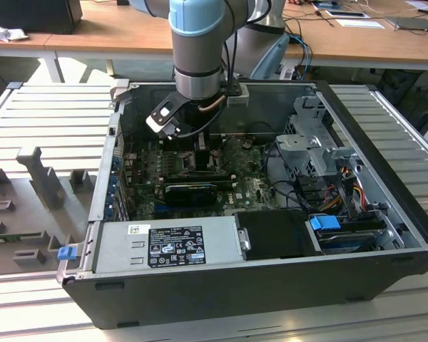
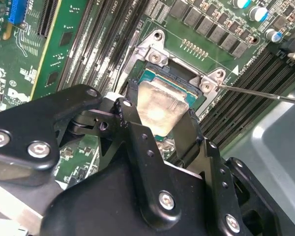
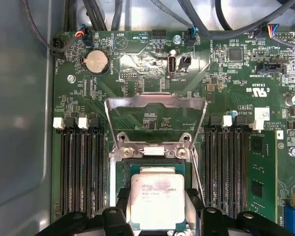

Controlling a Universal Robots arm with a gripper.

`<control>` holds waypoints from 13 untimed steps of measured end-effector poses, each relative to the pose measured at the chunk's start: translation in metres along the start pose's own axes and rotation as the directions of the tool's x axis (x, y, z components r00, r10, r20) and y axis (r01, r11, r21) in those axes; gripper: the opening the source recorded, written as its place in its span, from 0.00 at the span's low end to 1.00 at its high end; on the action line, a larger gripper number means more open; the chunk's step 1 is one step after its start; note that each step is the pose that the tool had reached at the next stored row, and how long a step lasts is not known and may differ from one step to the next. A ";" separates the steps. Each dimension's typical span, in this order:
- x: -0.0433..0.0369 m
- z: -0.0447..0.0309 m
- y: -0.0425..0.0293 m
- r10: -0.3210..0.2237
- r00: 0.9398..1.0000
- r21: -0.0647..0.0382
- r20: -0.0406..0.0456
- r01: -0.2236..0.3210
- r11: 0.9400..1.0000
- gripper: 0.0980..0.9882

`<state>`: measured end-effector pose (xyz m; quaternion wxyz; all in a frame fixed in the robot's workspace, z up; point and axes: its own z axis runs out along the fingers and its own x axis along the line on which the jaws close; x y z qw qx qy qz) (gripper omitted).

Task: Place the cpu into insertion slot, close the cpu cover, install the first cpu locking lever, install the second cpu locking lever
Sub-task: 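Place the cpu into insertion slot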

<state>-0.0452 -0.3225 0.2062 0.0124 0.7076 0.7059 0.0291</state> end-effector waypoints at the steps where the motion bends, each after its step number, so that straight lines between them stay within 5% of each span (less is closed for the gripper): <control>1: 0.0000 0.0008 0.0000 0.000 1.000 0.000 0.000 0.000 1.000 0.48; 9: 0.0004 0.0038 -0.0002 0.000 1.000 0.000 0.000 0.000 1.000 0.48; 13: 0.0008 0.0040 -0.0002 0.001 1.000 0.000 -0.001 -0.001 1.000 0.57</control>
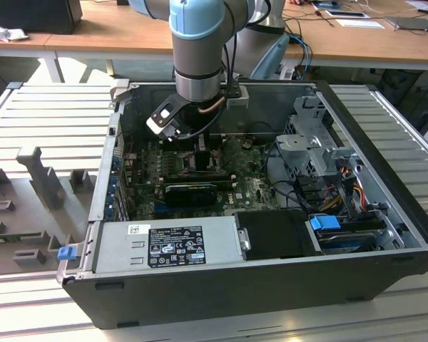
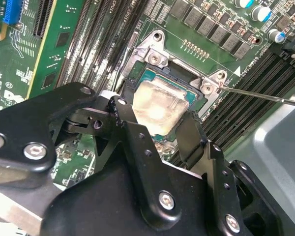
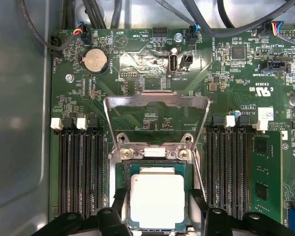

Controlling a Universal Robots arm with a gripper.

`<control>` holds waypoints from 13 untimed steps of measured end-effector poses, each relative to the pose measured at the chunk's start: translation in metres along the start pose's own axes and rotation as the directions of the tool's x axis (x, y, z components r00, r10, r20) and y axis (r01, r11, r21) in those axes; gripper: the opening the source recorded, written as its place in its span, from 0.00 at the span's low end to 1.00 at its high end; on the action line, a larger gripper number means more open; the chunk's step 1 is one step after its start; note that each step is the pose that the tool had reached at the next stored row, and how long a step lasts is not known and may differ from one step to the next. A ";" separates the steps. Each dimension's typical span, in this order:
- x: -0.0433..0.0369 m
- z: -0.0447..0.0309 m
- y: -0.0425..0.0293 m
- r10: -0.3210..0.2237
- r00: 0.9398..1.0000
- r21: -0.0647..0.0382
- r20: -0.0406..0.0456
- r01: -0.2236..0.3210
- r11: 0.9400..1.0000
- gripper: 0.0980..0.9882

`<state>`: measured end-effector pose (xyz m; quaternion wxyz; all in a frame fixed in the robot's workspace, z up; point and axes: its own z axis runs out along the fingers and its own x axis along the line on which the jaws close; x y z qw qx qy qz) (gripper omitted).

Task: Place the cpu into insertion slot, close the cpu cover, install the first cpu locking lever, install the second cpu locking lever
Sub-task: 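Place the cpu into insertion slot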

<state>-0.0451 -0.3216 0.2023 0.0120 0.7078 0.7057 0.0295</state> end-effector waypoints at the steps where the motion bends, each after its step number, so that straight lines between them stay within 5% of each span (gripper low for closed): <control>1: 0.0007 0.0001 0.0000 0.000 1.000 0.000 -0.001 0.000 1.000 0.57; 13: 0.0035 -0.0026 0.0007 0.000 1.000 0.000 -0.004 0.000 1.000 0.57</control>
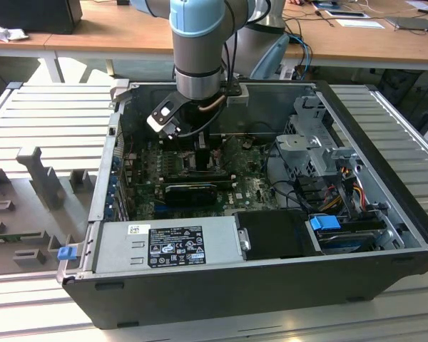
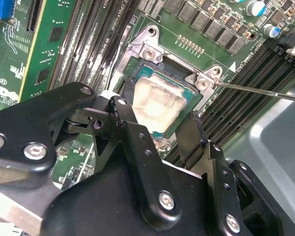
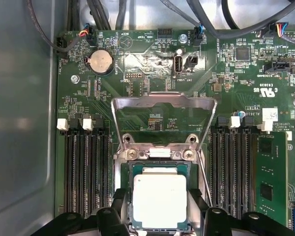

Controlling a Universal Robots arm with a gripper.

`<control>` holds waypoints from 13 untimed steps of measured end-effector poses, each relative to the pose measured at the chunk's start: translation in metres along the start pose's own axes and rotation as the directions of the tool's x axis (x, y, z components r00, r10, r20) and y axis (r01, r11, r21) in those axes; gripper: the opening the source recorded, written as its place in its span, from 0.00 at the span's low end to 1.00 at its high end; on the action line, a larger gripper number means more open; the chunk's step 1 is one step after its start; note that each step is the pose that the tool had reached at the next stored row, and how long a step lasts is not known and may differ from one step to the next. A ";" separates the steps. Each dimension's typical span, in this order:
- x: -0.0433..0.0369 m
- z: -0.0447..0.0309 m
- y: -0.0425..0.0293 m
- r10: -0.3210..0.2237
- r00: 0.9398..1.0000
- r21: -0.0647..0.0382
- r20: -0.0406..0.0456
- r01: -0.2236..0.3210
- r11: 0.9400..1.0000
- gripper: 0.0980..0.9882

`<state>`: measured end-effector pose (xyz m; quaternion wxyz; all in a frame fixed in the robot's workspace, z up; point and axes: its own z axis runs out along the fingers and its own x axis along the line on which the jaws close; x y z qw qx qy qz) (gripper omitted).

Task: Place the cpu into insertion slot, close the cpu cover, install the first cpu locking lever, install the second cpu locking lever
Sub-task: 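Place the cpu into insertion slot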

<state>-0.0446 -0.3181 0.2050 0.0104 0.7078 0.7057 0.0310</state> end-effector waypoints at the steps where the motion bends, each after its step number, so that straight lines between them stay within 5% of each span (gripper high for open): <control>1: 0.0000 -0.0009 0.0001 0.000 1.000 0.000 0.000 0.000 1.000 0.57; 8: 0.0004 -0.0124 0.0007 0.000 1.000 0.001 0.000 0.000 1.000 0.56; 13: 0.0005 -0.0158 0.0012 0.000 1.000 0.002 0.005 0.000 1.000 0.27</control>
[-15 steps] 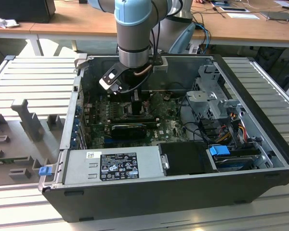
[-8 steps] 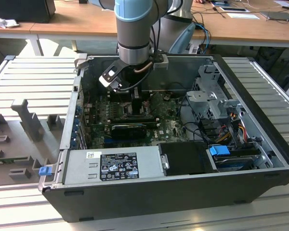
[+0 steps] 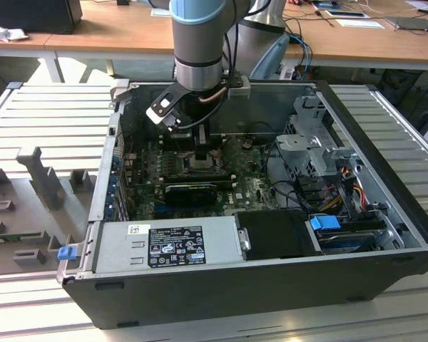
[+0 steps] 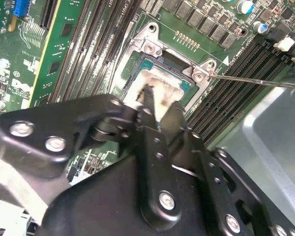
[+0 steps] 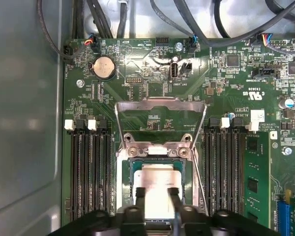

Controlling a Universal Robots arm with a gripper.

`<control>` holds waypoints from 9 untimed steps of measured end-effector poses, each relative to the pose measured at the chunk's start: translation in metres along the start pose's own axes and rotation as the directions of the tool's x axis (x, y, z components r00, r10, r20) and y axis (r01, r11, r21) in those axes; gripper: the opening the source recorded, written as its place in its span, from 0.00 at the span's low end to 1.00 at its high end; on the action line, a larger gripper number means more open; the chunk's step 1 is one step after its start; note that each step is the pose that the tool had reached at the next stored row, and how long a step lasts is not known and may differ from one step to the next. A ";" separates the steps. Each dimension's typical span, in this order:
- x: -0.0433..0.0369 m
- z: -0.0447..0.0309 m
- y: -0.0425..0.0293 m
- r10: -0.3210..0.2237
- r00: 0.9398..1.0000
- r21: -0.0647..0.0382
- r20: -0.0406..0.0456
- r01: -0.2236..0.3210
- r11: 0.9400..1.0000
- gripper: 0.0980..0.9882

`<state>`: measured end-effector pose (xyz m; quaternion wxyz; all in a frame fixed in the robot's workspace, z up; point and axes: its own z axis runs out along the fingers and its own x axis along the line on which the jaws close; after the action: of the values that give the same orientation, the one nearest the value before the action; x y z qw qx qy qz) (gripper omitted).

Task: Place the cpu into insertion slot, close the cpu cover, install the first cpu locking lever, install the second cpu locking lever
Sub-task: 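Place the cpu into insertion slot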

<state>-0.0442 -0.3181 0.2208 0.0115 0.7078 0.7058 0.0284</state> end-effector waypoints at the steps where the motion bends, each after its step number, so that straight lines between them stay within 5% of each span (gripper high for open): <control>1: 0.0000 -0.0003 0.0001 0.000 1.000 0.000 0.001 0.000 1.000 0.20; 4: -0.0001 -0.0005 0.0006 0.000 1.000 0.002 0.001 0.000 1.000 0.01; 9: 0.0000 -0.0023 0.0008 0.000 1.000 0.002 0.002 0.000 1.000 0.01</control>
<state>-0.0436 -0.3182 0.2232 0.0113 0.7078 0.7058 0.0270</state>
